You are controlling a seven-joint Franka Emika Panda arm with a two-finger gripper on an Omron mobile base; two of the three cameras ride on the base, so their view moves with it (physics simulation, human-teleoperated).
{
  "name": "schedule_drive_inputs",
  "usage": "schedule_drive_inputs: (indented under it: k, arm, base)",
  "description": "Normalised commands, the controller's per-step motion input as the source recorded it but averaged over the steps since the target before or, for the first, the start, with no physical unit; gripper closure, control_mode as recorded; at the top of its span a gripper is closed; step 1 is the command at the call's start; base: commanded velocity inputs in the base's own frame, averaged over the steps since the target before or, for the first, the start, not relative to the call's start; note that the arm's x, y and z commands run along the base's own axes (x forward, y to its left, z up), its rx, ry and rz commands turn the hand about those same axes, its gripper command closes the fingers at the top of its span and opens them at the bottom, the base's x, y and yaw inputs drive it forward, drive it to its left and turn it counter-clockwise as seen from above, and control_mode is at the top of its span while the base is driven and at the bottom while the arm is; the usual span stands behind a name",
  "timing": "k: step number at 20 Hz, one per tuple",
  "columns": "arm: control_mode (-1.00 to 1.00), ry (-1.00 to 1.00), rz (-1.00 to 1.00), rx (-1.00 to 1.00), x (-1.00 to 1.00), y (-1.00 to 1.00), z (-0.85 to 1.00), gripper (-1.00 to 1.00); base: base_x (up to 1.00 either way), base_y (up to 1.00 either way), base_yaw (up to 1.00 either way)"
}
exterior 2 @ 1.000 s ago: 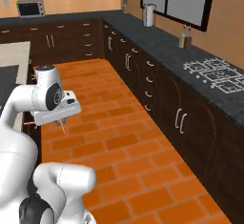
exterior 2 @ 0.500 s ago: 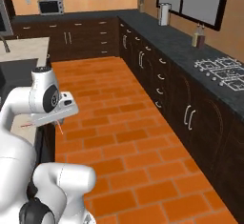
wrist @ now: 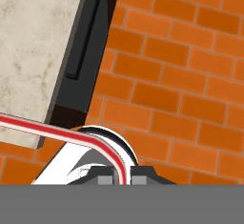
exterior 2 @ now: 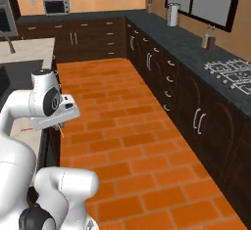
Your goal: Take a straw from the drawer in front and place it inside the glass cup on the dining counter.
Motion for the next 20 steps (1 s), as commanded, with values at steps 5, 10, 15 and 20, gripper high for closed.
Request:
schedule_drive_inputs:
  k: [5, 10, 15, 20]
  arm:
    - [1.00, 0.00, 0.00, 0.00, 0.00, 0.00, 0.00, 1.00]
    - [1.00, 0.00, 0.00, 0.00, 0.00, 0.00, 0.00, 1.00]
    - [1.00, 0.00, 0.00, 0.00, 0.00, 0.00, 0.00, 1.00]
    - [1.00, 0.00, 0.00, 0.00, 0.00, 0.00, 0.00, 1.00]
  base:
    - [-1.00, 0.42, 0.05]
    - [-0.91, 0.27, 0.00]
    - [-0.12, 0.95, 0.11]
    - [-0.13, 1.00, 0.12]
